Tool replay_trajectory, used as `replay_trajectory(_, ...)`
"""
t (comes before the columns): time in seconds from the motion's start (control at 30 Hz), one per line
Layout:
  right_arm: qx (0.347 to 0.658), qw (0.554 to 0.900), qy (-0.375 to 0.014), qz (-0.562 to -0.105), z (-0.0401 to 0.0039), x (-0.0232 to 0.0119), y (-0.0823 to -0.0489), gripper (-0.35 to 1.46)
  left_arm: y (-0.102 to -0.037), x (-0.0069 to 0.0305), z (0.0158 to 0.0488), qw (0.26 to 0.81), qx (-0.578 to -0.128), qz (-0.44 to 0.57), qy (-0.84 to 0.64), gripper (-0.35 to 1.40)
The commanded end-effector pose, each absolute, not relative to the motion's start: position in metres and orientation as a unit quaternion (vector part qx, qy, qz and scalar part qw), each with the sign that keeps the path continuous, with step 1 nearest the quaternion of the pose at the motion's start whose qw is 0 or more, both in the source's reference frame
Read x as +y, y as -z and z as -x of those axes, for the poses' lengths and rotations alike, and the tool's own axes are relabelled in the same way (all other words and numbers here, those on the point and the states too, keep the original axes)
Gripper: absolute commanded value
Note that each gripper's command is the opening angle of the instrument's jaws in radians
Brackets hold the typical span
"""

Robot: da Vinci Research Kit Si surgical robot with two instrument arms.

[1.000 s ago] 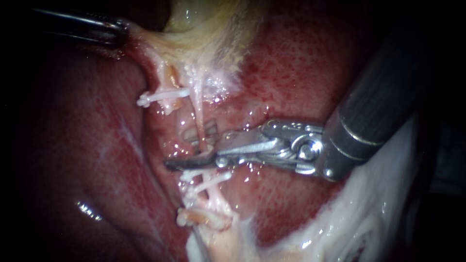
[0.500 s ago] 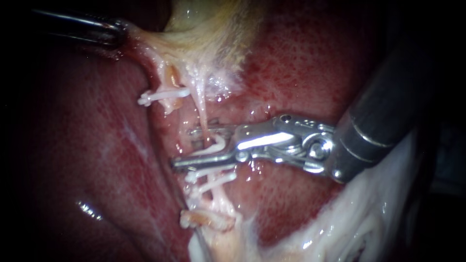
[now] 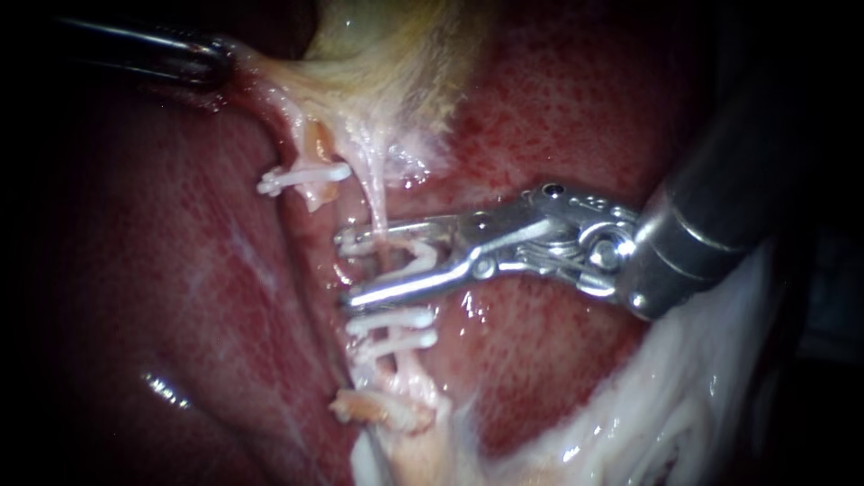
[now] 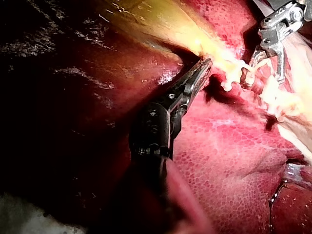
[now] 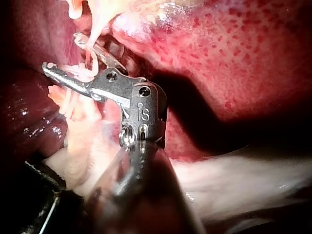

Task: Clipping third clip right tube

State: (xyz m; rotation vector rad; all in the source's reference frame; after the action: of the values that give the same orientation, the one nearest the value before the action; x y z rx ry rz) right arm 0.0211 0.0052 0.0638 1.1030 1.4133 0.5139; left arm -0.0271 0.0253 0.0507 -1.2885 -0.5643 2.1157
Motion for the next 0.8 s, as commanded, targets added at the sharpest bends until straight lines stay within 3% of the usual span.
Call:
replay_trajectory(0.03, 0.608, 0.592, -0.220, -0.481, -0.0213, 0.0052, -0.0637, 0.50, -0.0507, 0.0253, 0.0271, 0.296, -0.212, 0.485, -0.795, -0.35)
replay_trajectory(0.33, 0.616, 0.577, -0.220, -0.489, -0.0236, 0.0058, -0.0635, 0.49, -0.0508, 0.0253, 0.0272, 0.296, -0.212, 0.484, -0.795, -0.35)
replay_trajectory(0.8, 0.631, 0.552, -0.226, -0.495, -0.0224, 0.0066, -0.0601, 0.47, -0.0509, 0.0254, 0.0270, 0.296, -0.212, 0.485, -0.795, -0.35)
